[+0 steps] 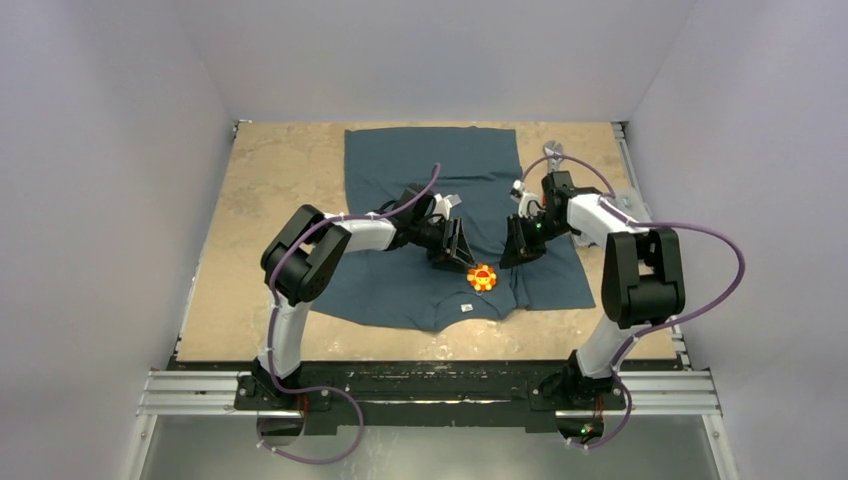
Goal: Remove the brooch from the garment
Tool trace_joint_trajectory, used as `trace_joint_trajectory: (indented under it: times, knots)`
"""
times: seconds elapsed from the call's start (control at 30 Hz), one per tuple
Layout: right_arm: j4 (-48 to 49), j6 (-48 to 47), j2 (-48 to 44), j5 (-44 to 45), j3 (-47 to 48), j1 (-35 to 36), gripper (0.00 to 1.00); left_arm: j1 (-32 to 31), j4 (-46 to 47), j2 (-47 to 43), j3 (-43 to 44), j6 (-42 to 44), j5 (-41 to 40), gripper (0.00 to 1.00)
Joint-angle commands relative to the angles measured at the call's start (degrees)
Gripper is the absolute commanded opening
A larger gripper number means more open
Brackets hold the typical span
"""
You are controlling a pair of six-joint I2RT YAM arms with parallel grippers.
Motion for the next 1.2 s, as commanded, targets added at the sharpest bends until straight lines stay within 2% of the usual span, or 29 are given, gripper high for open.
trace_joint_trajectory:
  times: [0.0, 0.2, 0.33, 0.57, 0.7, 0.77, 0.83, 1.0, 1.17]
  knots:
    - [4.0, 2.2, 1.7, 0.4, -2.3, 1.2, 0.18, -0.3, -0.6, 0.3, 0.9, 1.7, -1.9, 0.49]
    - [6.7, 1.3, 5.4, 0.7, -3.2, 3.0, 0.14, -0.4, -1.6, 2.4, 3.0, 2.9, -1.6, 0.45]
    - [9.3, 2.3, 7.4, 0.7, -3.3, 4.1, 0.11, -0.5, -1.1, 2.9, 3.9, 2.9, -0.3, 0.36]
    - [12.7, 4.3, 9.5, -0.6, -0.7, 9.8, 0.05, -0.4, 3.8, -3.2, 0.2, 1.2, 3.0, 0.19]
    - [15.8, 8.8, 10.8, -1.9, 1.1, 13.2, 0.05, -0.5, 3.7, -6.3, -1.6, 1.6, 2.8, 0.11]
    - [17.0, 10.4, 11.4, -2.7, 2.2, 13.8, 0.07, -0.5, 2.6, -6.2, -1.5, 2.0, 2.5, 0.06]
    - [16.4, 10.0, 11.7, -3.0, 3.6, 13.8, 0.14, -0.5, -0.2, -5.2, -0.6, 2.9, 1.3, 0.0]
    - [11.3, 4.1, 8.9, 1.2, 5.4, 11.3, 0.31, -0.4, -7.7, -2.3, 2.3, 4.5, -2.4, 0.0]
    - [8.7, 1.5, 6.1, 2.6, 6.3, 8.8, 0.42, -0.4, -9.0, -1.8, 3.3, 4.1, -3.4, 0.0]
